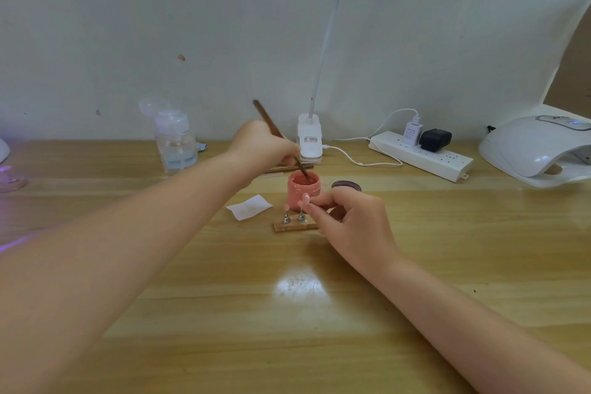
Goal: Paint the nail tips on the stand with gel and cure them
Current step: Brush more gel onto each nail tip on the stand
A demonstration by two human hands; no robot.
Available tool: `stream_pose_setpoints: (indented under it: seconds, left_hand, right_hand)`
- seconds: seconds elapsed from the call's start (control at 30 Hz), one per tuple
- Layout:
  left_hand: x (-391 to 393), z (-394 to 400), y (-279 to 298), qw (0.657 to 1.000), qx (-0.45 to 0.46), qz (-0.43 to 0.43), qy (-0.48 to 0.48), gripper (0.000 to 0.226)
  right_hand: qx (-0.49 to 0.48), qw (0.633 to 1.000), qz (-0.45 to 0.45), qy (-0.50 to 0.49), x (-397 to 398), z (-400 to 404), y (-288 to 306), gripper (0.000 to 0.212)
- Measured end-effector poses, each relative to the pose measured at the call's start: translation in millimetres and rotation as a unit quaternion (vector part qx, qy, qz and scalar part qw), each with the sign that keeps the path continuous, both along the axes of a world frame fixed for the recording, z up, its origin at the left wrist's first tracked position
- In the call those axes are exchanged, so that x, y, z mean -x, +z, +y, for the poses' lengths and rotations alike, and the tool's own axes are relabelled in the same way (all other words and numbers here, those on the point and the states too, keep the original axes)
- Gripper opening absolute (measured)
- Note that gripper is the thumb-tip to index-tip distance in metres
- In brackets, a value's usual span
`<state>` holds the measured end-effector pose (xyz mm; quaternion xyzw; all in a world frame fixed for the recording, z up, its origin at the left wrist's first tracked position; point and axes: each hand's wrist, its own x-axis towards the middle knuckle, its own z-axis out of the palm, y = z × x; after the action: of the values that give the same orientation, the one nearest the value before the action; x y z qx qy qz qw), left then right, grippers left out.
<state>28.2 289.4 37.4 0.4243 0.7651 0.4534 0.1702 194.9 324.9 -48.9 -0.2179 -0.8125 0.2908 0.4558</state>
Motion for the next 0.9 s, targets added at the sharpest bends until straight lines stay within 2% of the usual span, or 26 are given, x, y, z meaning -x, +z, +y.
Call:
stream_pose_setpoints:
  seconds: [0.1,0.2,0.47,0.57,0.63,0.77,0.9]
  left_hand:
    - [10,-5,-5,0.986,-0.043,-0.154,0.054,0.007]
    - [20,-13,-15,0.967,-0.041,-0.240,0.077,0.005]
    - [35,-29,-29,0.942,-0.022,-0.317,0.108,0.013]
    - [37,-37,-29,0.930,-0.065,-0.342,0.117,0.013]
    - [32,-44,-27,0.918,-0.133,-0.360,0.101,0.011]
    - [11,-67,-30,0.924,-0.247,-0.292,0.012,0.006]
    - [-8,-95,-44,0.967,-0.228,-0.107,-0.042,0.017]
  right_hand:
    - [-0.011,1.000,0.002,-0.002,-1,-1,1,0.006]
    - [-0.012,1.000,0.004,-0.008,-1,-1,2,0.007]
    - [0.004,1.000,0.007,-0.007,-3,-4,4,0.004]
    - [0.011,1.000,0.000,-0.004,-2,-3,4,0.003]
    - [0.019,1.000,-0.001,-0.002,-3,-3,5,0.002]
    - [0.045,0.999,0.011,0.005,-4,-4,7,0.002]
    - [0.050,0.999,0.019,-0.007,-3,-4,7,0.003]
